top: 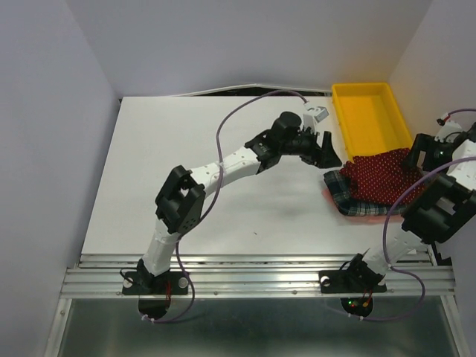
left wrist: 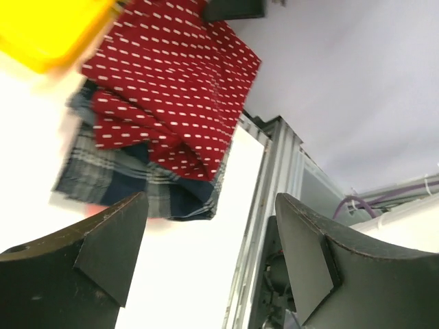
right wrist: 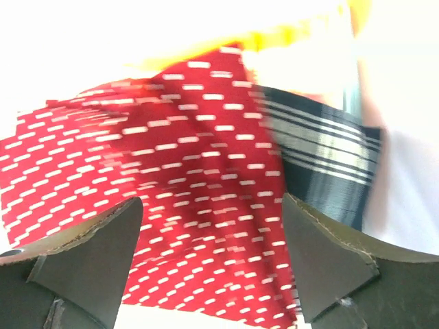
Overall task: Fold and stack the skirts
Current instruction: Neatly place the folded skirt to the corner
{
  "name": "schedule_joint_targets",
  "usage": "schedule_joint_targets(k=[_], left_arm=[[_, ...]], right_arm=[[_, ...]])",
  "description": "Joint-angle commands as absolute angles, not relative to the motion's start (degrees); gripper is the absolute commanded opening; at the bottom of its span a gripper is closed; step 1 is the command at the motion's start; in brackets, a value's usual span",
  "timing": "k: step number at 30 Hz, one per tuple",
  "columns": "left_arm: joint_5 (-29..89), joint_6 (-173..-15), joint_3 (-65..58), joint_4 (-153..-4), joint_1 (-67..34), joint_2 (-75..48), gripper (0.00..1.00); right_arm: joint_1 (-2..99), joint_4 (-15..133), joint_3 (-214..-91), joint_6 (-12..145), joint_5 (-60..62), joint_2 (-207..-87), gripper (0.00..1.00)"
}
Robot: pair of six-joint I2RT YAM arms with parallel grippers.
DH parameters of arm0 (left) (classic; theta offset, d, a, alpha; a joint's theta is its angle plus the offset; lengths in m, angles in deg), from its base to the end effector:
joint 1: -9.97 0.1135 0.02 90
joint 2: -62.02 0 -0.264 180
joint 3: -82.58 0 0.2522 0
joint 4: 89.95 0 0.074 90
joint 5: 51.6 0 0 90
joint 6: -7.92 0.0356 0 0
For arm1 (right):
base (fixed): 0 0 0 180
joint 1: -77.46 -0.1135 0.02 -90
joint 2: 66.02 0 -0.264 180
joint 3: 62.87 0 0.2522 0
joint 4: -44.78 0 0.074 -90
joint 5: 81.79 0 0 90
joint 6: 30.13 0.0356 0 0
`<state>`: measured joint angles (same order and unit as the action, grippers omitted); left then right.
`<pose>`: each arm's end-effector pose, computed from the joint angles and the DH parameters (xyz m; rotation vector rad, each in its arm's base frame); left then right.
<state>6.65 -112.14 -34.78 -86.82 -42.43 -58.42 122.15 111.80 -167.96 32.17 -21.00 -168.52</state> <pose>0.2959 -0.4149 0.3163 0.8239 1.7288 -1.4940 0.2784 -0.2510 0.2879 0.2216 2.4772 0.1894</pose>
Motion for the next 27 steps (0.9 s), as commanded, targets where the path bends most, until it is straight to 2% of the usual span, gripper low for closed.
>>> schedule_joint_targets(k=[1, 4, 7, 8, 11, 14, 17, 20, 24, 27], left_arm=[[7.63, -105.38, -33.32, -80.94, -37.85, -51.54, 0.86], [5.99, -100.04, -32.53, -76.28, -34.69, -49.25, 0.86], [-4.88, -93.62, -31.30, -71.45, -31.08, -47.84, 0.83], [-3.36, -89.16, -31.12, -67.61, -30.99, -47.23, 0.82], [-2.47, -83.95, -27.53, -66.78, -31.42, -44.42, 0.76], [-0.54, -75.87, -16.91, -76.07, -35.10, -38.71, 0.74], [1.57, -66.19, -10.12, -86.45, -38.71, -37.29, 0.73], [-0.77, -72.91, -13.79, -88.67, -36.19, -42.55, 0.70], [-6.15, -85.84, -17.50, -90.59, -30.64, -46.96, 0.68], [-7.65, -89.54, -16.36, -90.34, -27.48, -46.61, 0.67]], right_arm=[[118.61, 118.03, -171.73, 28.86, -28.26, -162.01, 0.86], [113.51, 121.55, -168.14, 22.10, -28.88, -156.30, 0.80], [107.38, 124.89, -163.65, 14.19, -28.18, -150.25, 0.65], [105.69, 126.99, -162.95, 12.52, -27.22, -149.09, 0.60], [102.34, 125.80, -160.57, 15.47, -24.32, -146.62, 0.58], [102.34, 123.94, -163.01, 22.67, -22.47, -148.97, 0.57], [102.34, 130.39, -169.15, 19.20, -26.03, -152.06, 0.54], [100.76, 136.74, -170.50, 9.45, -26.61, -151.63, 0.49], [93.39, 138.08, -163.83, -3.46, -16.94, -145.23, 0.48], [83.38, 137.29, -160.48, -5.24, -8.77, -141.79, 0.47]])
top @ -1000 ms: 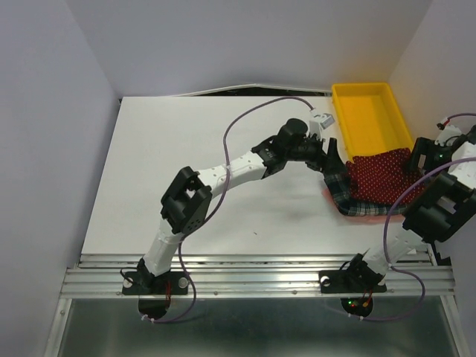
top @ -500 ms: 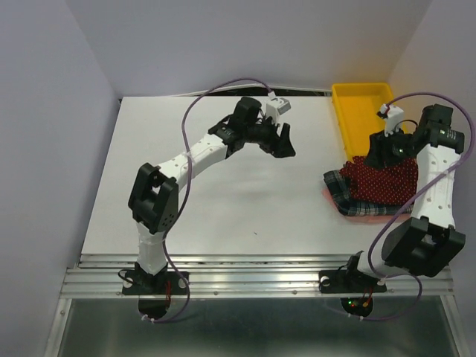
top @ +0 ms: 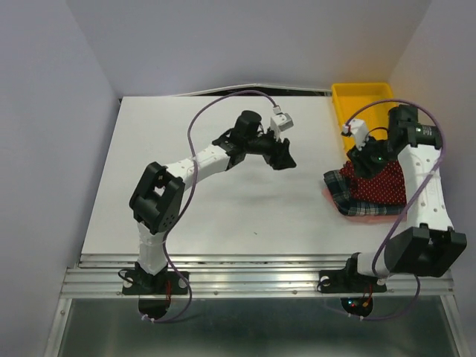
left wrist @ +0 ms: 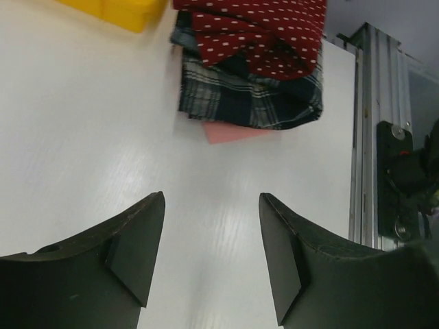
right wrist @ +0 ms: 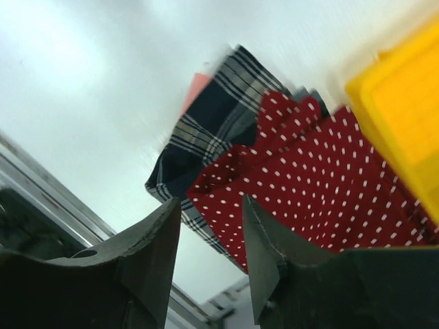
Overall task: Fold and stack the skirts
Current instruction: Neatly place the folded skirt to the corner
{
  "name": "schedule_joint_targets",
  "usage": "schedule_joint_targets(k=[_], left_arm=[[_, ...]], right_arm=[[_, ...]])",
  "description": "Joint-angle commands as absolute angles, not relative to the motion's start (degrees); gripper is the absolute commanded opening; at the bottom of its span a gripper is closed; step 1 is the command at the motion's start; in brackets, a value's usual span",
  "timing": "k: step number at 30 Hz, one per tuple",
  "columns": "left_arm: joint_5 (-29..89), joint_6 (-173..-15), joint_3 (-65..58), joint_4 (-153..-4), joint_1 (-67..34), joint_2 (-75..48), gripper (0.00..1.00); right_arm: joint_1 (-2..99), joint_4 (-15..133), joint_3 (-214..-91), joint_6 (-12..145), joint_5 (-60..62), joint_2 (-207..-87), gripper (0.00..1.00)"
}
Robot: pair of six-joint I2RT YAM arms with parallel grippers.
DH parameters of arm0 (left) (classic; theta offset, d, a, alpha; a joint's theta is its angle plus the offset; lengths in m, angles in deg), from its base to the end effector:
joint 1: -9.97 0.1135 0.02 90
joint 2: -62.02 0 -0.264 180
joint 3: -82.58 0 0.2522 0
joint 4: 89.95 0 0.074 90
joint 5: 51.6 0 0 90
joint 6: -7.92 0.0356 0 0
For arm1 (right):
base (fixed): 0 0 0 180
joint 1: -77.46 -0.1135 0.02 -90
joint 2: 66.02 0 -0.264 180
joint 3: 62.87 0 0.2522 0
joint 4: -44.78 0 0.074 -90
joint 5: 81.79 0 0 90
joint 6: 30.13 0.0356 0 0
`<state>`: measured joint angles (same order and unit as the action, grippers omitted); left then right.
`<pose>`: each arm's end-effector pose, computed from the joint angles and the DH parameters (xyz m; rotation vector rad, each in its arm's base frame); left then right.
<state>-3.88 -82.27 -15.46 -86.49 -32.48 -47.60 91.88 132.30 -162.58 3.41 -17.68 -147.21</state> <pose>0.3178 -0.3232 0.2855 1.1793 1.5289 -1.1829 0.2525 -0.0489 0.3555 -1.0277 2.3682 0.2058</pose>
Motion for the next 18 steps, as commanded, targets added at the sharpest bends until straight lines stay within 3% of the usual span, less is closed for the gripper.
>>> schedule_joint_targets(k=[1, 4, 11, 18], left_arm=[[-7.91, -90.42, -15.66, -90.07, -26.77, -45.91, 0.67], [-8.00, -92.36, -12.05, -88.58, -24.40, -43.46, 0.67], [-5.90, -91.84, -1.69, -88.22, -21.85, -35.37, 0.68], [-5.89, -91.57, 2.63, -89.54, -21.32, -31.67, 0.68]], right_arm=[[78.48, 137.64, -160.57, -5.43, -7.18, -142.22, 0.46], [70.03, 138.17, -159.35, -6.92, 2.81, -143.80, 0.41], [62.26, 138.35, -150.47, -15.71, 22.25, -145.30, 0.39], [58.65, 138.26, -152.74, -12.20, 29.57, -154.16, 0.38]])
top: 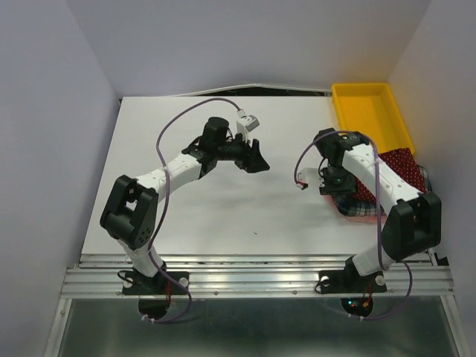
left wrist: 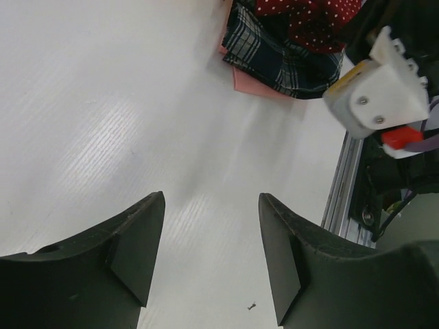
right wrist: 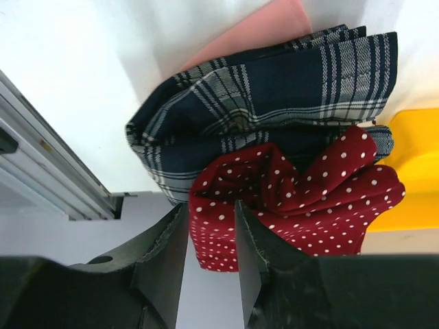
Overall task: Fold and stack the skirts
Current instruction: Neatly place the folded skirt to the corner
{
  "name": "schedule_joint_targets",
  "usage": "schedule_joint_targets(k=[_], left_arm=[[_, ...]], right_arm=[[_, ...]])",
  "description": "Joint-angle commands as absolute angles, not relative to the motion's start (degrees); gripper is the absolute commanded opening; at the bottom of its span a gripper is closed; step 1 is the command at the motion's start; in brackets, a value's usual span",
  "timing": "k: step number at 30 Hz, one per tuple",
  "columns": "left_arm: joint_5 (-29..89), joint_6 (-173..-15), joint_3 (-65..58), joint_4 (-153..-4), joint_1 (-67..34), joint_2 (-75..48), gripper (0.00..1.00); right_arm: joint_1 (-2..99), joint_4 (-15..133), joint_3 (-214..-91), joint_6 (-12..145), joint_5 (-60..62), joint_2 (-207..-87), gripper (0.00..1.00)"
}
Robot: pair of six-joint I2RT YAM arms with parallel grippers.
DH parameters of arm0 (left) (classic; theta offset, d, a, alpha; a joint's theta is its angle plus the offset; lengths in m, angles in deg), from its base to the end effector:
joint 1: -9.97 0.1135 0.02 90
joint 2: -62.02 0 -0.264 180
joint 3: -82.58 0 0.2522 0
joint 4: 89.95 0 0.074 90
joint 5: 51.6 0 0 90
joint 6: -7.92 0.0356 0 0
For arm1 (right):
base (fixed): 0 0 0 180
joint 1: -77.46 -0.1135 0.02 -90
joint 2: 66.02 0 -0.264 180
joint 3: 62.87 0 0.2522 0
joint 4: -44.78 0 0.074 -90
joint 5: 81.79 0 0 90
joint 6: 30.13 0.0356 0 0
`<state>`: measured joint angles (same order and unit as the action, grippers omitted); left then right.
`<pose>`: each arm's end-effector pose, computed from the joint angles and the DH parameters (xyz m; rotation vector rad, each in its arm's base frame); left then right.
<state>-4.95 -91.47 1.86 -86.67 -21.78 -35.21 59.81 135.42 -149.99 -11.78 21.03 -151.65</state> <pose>0.3179 -0.2255 0.2699 0.9025 1.7874 -1.1939 0.2441 0.0694 0.2746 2.1326 -2.1624 0.3142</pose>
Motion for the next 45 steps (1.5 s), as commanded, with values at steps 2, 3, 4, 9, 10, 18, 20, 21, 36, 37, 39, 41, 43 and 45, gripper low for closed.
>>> schedule_joint_targets(k=[2, 3, 4, 9, 10, 18, 20, 21, 36, 37, 39, 41, 43, 45], left_arm=[[-6.24, -91.83, 2.46, -89.46, -21.06, -32.02, 0.68], [-6.25, -92.01, 2.37, -89.37, -20.62, -32.19, 0.68], [-6.42, -92.27, 2.11, -89.37, -20.35, -32.72, 0.68], [-7.74, -94.73, 1.49, -89.81, -18.16, -34.39, 0.68], [-7.91, -95.08, 1.40, -89.98, -17.98, -34.83, 0.68], [-8.53, -96.14, 1.23, -90.77, -17.10, -35.45, 0.68], [-8.44, -96.23, 1.75, -90.78, -17.01, -35.53, 0.68], [-8.53, -96.14, 1.93, -90.78, -17.01, -35.62, 0.68], [-8.27, -96.58, 3.42, -90.69, -16.31, -34.66, 0.68], [-8.36, -96.58, 3.51, -90.77, -16.31, -34.48, 0.68], [-8.53, -96.58, 3.95, -90.78, -16.31, -34.48, 0.68], [-8.53, -96.58, 4.04, -90.95, -16.31, -34.22, 0.68], [-8.62, -96.58, 4.04, -90.95, -16.31, -34.30, 0.68], [-8.62, -96.67, 3.95, -90.95, -16.31, -34.22, 0.68]], right_arm=[[58.04, 138.26, -152.75, -12.11, 31.32, -156.19, 0.38], [58.04, 138.26, -152.40, -12.02, 31.68, -156.55, 0.38], [57.43, 138.26, -152.13, -11.93, 31.86, -156.90, 0.38], [56.29, 138.35, -150.20, -12.02, 32.56, -157.60, 0.38], [56.28, 138.35, -149.93, -11.93, 32.65, -157.52, 0.38], [55.58, 138.35, -143.78, -11.85, 33.18, -154.44, 0.38], [55.58, 138.35, -143.25, -11.06, 33.00, -155.05, 0.38], [55.58, 138.35, -143.08, -10.88, 33.09, -155.40, 0.38], [55.58, 138.17, -143.78, -9.56, 34.67, -160.15, 0.32], [55.58, 138.17, -143.87, -9.65, 34.93, -160.15, 0.32], [55.58, 138.17, -143.69, -9.82, 35.89, -159.89, 0.30], [55.58, 138.17, -142.55, -10.00, 37.38, -159.45, 0.26], [55.58, 138.17, -141.41, -10.17, 38.27, -159.10, 0.22], [55.58, 138.17, -140.88, -10.44, 39.58, -158.83, 0.20]])
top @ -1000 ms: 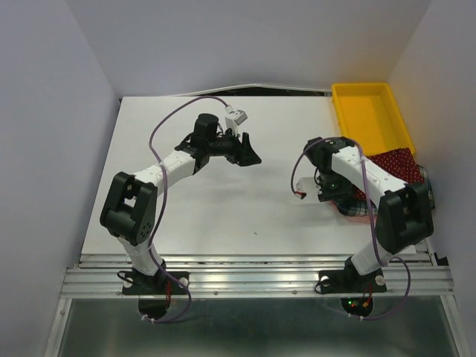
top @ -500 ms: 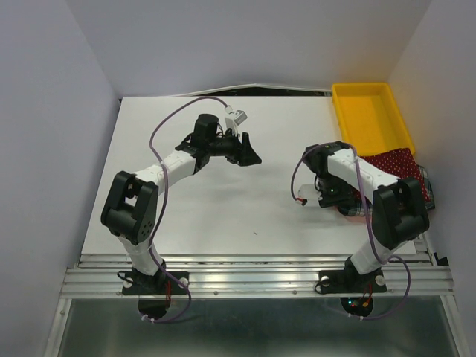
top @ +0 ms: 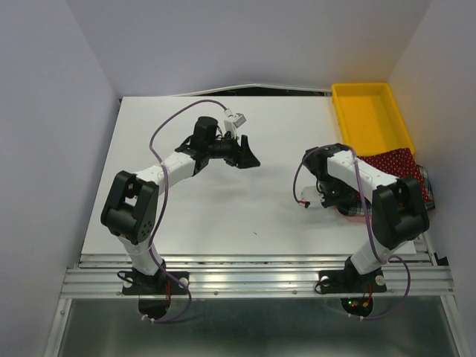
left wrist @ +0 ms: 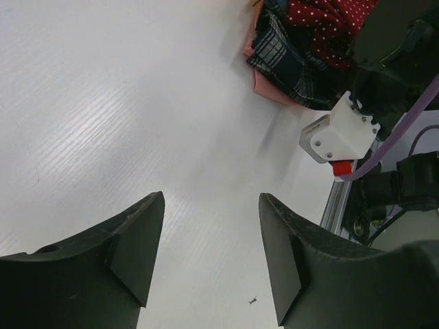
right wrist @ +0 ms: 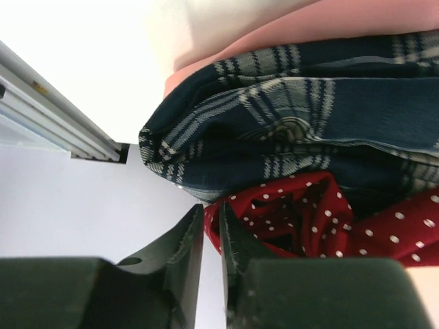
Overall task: Fold and stack the skirts
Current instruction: Neatly place the folded skirt to the corner
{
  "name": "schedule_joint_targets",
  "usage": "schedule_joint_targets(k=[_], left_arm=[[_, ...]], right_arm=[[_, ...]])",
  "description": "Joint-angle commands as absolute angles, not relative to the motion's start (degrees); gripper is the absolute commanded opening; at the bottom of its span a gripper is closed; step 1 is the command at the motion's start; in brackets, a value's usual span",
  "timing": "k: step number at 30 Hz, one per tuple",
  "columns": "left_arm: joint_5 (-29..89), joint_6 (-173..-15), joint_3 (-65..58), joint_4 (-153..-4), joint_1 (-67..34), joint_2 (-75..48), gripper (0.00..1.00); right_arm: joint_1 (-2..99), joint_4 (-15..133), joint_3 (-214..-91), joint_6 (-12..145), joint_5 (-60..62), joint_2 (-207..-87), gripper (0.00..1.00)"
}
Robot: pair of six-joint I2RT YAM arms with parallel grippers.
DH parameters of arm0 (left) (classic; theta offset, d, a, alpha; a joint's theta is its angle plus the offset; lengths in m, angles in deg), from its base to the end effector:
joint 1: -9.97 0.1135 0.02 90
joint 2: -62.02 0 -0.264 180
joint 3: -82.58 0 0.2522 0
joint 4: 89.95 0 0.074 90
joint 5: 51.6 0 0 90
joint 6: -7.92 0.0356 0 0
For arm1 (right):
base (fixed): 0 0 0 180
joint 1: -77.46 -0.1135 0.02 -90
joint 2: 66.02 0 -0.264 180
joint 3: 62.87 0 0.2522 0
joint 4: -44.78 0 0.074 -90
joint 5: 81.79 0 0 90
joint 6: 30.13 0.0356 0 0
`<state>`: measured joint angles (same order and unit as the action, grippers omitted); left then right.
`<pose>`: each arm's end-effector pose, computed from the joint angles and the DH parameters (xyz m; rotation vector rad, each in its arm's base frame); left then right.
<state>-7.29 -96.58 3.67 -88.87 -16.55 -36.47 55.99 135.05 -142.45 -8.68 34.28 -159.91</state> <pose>0.3368 -0.1965 0.2552 0.7638 1.8665 -1.2332 0.2436 0.0790 0.2120 1.9642 -1.8505 0.4347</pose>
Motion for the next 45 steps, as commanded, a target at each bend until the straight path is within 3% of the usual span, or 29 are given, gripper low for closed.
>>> schedule_joint_targets(k=[1, 6, 25, 29, 32, 34, 35, 39, 41, 45], left_arm=[[-8.71, -96.67, 3.95, -90.95, -16.22, -34.13, 0.68], [-8.80, -96.67, 4.48, -90.95, -16.22, -33.60, 0.68], [-9.32, -97.55, 4.39, -91.65, -16.13, -34.30, 0.68], [-9.32, -97.46, 4.74, -91.30, -16.13, -34.22, 0.68], [-9.23, -97.20, 4.83, -91.13, -16.13, -34.04, 0.68], [-9.23, -97.28, 4.74, -91.04, -16.13, -34.13, 0.68], [-9.58, -97.28, 4.57, -91.13, -16.13, -34.21, 0.68], [-10.46, -97.11, 4.04, -91.13, -16.13, -34.13, 0.68], [-11.43, -96.67, 3.78, -91.04, -16.13, -33.86, 0.68], [-11.96, -95.97, 3.34, -89.56, -16.13, -32.99, 0.69]], right_arm=[[55.58, 138.17, -140.79, -10.53, 39.85, -158.83, 0.18], [55.58, 138.26, -142.02, -12.98, 40.82, -158.83, 0.01], [55.58, 138.44, -130.87, -44.28, 44.69, -135.81, 0.01], [55.58, 138.35, -130.85, -44.01, 42.06, -136.68, 0.20], [55.58, 138.26, -131.21, -45.42, 40.38, -136.07, 0.23], [55.58, 138.26, -131.47, -46.12, 40.03, -134.67, 0.34], [55.58, 138.26, -132.00, -46.64, 39.42, -134.23, 0.46], [55.58, 138.17, -136.82, -51.74, 32.32, -130.54, 0.66], [55.58, 136.69, -140.50, -51.14, 20.67, -129.40, 0.71], [55.58, 130.19, -146.75, -38.17, 10.35, -131.23, 0.71]])
